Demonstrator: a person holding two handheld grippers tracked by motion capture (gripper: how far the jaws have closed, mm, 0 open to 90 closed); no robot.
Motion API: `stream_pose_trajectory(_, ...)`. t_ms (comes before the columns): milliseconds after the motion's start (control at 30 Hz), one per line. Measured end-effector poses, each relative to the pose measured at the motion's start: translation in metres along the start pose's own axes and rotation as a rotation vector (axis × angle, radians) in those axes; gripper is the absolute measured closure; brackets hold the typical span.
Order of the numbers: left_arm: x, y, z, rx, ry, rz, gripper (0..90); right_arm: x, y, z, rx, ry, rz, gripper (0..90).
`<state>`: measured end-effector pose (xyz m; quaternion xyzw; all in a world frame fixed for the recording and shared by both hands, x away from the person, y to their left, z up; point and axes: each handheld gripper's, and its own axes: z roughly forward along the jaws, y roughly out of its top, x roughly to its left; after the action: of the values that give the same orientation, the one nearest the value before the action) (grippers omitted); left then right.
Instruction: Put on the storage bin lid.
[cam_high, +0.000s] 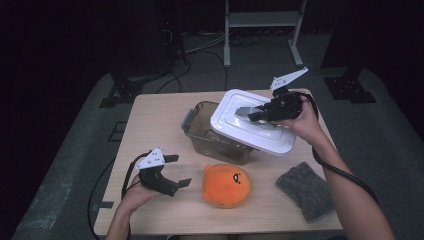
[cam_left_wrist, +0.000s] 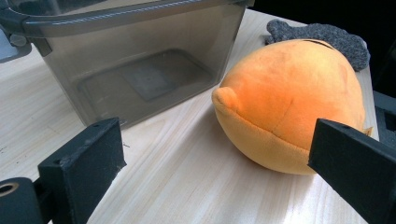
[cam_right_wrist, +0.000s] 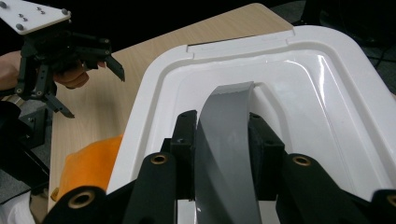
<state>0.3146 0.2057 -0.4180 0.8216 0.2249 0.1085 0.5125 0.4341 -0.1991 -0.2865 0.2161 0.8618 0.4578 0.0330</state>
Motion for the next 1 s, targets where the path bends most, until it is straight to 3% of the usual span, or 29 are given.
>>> stream_pose_trajectory(600, 0.0, -0.003, 0.003, 0.004, 0.003, -0.003, 2.8, 0.009, -0.049, -0.066, -0.038, -0.076, 0.05, 67.2)
stream_pose_trajectory(1000, 0.002, -0.004, 0.002, 0.004, 0.011, -0.011, 2.7, 0.016, -0.078, -0.096, -0.05, -0.115, 0.085, 67.2)
